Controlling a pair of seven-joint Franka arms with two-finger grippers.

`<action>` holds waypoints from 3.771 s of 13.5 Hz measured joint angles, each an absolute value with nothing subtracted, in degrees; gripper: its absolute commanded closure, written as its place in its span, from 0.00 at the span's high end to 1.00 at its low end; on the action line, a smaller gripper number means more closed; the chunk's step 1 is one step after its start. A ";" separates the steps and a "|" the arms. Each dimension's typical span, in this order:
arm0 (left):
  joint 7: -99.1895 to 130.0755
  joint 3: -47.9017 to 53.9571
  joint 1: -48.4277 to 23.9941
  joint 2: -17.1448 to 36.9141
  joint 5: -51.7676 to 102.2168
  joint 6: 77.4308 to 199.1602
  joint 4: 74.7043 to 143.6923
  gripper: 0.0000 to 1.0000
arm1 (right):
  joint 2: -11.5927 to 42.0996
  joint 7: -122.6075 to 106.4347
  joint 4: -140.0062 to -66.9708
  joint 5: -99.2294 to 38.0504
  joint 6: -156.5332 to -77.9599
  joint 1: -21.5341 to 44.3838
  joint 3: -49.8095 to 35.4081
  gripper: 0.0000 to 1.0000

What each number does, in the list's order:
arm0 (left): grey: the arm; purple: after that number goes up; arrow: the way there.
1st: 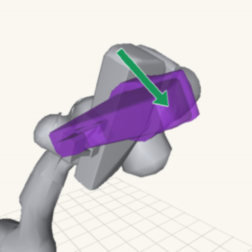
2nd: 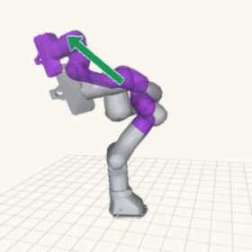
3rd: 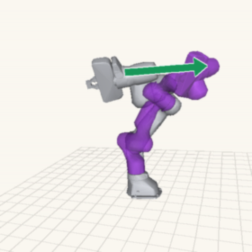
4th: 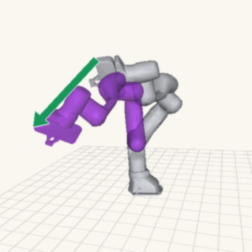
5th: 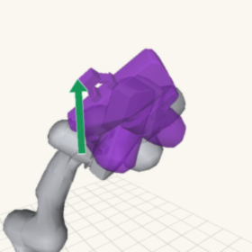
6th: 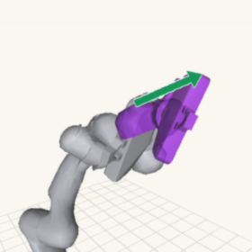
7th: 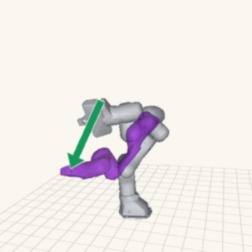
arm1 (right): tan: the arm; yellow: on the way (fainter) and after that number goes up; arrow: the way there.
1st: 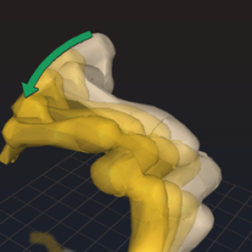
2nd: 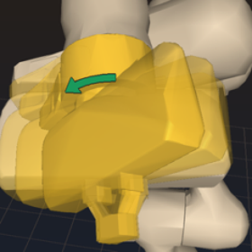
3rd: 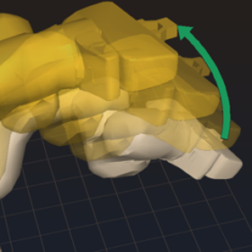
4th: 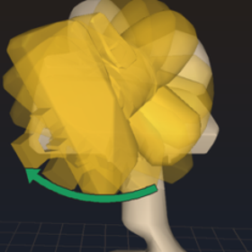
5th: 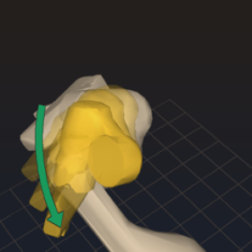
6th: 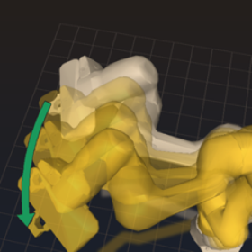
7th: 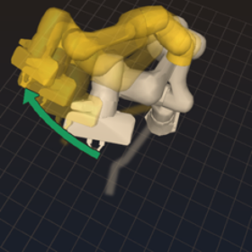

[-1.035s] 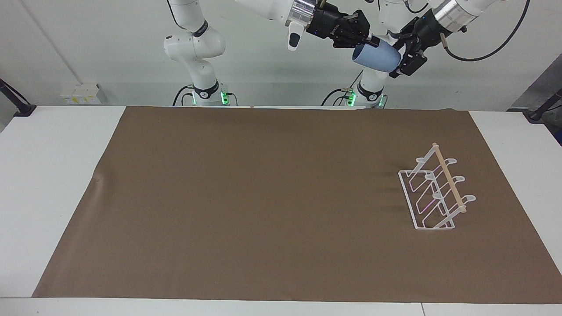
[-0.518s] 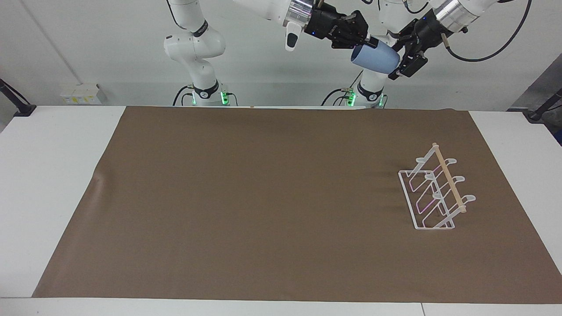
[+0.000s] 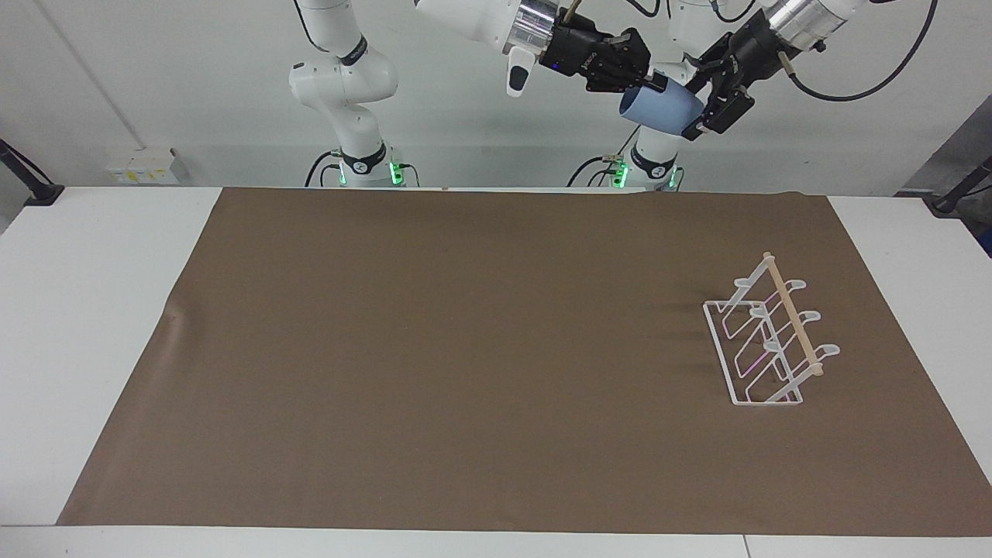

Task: Hang cup on cup holder
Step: 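Hold the cup with the right gripper while the left gripper grasps it, then open the right gripper and withdraw it while the left gripper holds the cup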

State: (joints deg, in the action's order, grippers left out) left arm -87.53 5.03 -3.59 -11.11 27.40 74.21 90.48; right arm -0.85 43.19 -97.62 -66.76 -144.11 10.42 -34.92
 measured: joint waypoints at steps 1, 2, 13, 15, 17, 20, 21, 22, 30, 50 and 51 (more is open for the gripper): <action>-87.47 5.32 -3.61 -11.59 27.44 74.38 91.36 1.00 | -0.86 43.19 -97.63 -66.76 -144.07 10.44 -34.93 0.00; -87.26 5.54 -3.62 -11.98 27.45 74.76 92.04 1.00 | -0.86 43.19 -97.65 -66.76 -144.05 10.50 -34.96 0.00; -80.72 6.98 -3.61 -12.54 30.68 76.32 92.87 0.31 | -0.89 43.19 -97.66 -66.76 -143.86 10.81 -34.97 0.00; -80.70 6.96 -3.59 -12.55 30.66 76.71 92.88 0.03 | -0.94 43.48 -97.65 -66.76 -143.80 10.79 -34.95 0.00; -80.70 6.96 -3.59 -12.56 30.65 76.71 92.88 0.00 | -0.94 43.50 -97.65 -66.76 -143.80 10.79 -34.95 0.00; -80.70 6.96 -3.59 -12.56 30.65 76.72 92.88 0.00 | -0.94 43.51 -97.65 -66.76 -143.80 10.79 -34.95 0.35; -80.70 6.96 -3.59 -12.56 30.66 76.73 92.88 0.00 | -0.95 43.52 -97.64 -66.76 -143.80 10.78 -34.94 0.74; -80.28 6.97 -3.59 -12.59 30.69 76.52 92.88 0.00 | -0.92 43.52 -97.67 -66.76 -144.12 10.72 -34.84 0.79; -78.33 6.50 -3.49 -12.84 29.61 76.26 93.08 0.00 | -0.79 43.47 -97.69 -66.76 -144.22 9.92 -34.33 0.94; -71.83 9.45 -8.85 -7.23 -23.17 98.10 98.21 0.00 | -1.81 12.17 -98.15 -9.35 -104.55 -11.68 -33.95 0.85; -71.71 9.50 -9.25 -6.65 -25.86 99.61 99.43 0.00 | -2.23 12.17 -98.15 -7.92 -101.78 -12.89 -33.94 0.85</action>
State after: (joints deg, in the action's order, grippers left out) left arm -71.71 9.50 -9.25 -6.65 -25.86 99.61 99.43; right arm -2.23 12.17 -98.15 -7.92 -101.78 -12.89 -33.94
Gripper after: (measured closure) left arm 0.211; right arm 0.150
